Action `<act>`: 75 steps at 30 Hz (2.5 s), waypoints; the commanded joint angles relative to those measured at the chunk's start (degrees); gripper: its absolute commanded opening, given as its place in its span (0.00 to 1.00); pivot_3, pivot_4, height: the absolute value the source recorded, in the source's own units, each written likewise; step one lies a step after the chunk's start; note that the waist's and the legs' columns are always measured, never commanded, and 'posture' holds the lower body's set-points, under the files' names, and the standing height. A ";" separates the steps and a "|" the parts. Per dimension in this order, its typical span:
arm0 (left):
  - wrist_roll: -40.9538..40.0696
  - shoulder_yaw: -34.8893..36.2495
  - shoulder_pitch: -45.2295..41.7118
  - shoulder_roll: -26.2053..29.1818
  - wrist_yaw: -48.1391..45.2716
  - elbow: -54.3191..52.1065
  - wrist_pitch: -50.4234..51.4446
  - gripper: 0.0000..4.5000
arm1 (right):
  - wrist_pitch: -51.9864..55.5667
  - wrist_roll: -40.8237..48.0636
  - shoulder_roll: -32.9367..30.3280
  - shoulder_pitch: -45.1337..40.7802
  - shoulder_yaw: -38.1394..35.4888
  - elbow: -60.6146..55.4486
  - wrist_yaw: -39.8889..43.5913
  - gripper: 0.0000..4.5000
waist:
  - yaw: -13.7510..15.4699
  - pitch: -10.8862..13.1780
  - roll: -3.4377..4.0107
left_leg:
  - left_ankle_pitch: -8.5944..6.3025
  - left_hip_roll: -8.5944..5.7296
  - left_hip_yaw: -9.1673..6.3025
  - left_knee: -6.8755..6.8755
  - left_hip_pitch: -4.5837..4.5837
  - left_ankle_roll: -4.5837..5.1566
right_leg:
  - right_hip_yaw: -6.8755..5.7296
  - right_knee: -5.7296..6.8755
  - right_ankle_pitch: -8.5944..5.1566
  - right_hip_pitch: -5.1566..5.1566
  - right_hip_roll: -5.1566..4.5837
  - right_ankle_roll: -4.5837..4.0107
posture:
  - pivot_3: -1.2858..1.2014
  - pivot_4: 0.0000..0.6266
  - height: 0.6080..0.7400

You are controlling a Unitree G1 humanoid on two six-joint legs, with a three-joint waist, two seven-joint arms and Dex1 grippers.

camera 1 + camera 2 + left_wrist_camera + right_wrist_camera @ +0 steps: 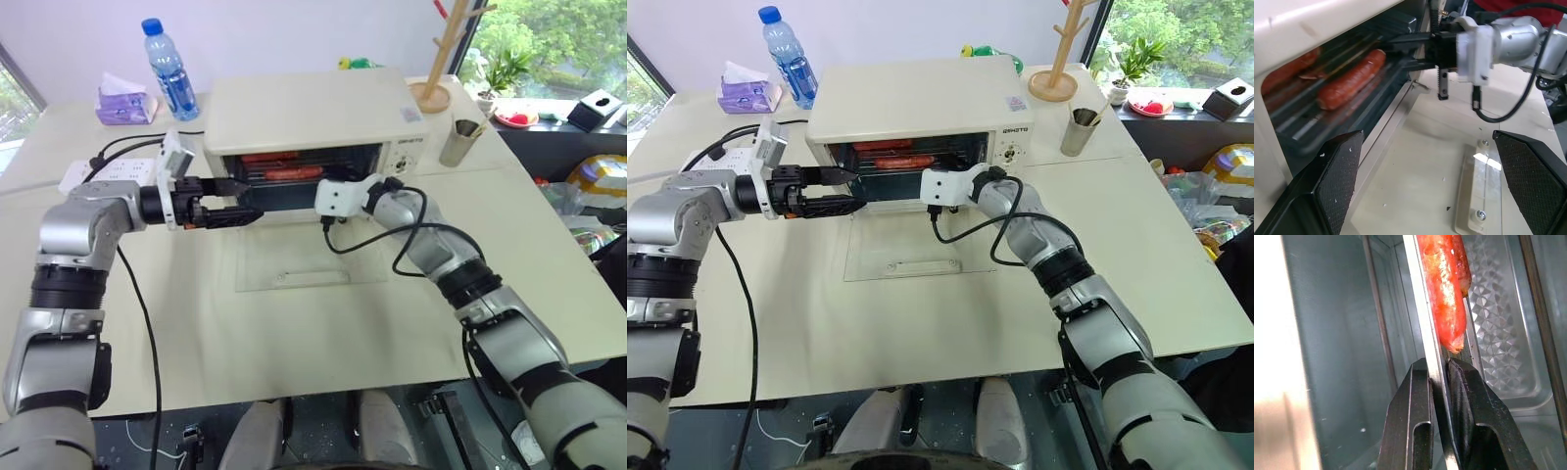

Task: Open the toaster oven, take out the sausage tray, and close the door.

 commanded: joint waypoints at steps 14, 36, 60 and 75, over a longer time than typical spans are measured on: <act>0.60 2.43 -2.60 0.43 0.09 0.75 -1.46 1.00 | 1.23 -2.02 -6.34 12.90 -3.59 -18.45 2.56 0.11 | 0.16 -0.01 -0.03 | -0.04 0.01 0.00 0.03 0.00 0.08 | 0.00 0.02 0.00 0.02 0.00 0.01 | 0.52 0.24 0.99; 0.74 2.64 -3.28 0.29 0.30 1.02 -1.66 1.00 | 3.88 -4.54 -1.18 7.28 -1.45 -11.40 4.52 0.61 | -0.21 -0.02 -0.03 | -0.02 0.11 0.01 0.04 0.03 0.06 | 0.00 0.02 0.05 0.03 0.09 -0.03 | 0.52 0.24 0.99; 0.94 3.05 -3.80 -0.45 0.51 1.75 -2.09 1.00 | 3.46 -5.67 0.39 4.14 -0.43 -7.10 2.84 0.00 | -0.29 -0.06 -0.10 | -0.01 0.15 0.01 0.03 0.05 0.02 | 0.01 0.02 0.08 0.01 0.20 -0.08 | 0.52 0.24 0.99; 2.09 2.65 -5.72 -0.81 -0.37 4.70 -3.17 1.00 | 2.57 -6.65 -2.92 11.96 -1.43 -16.56 2.97 0.00 | 0.03 -0.07 -0.11 | 0.00 0.15 0.01 0.05 0.05 0.02 | 0.01 0.02 0.08 0.03 0.20 -0.08 | 0.52 0.24 0.99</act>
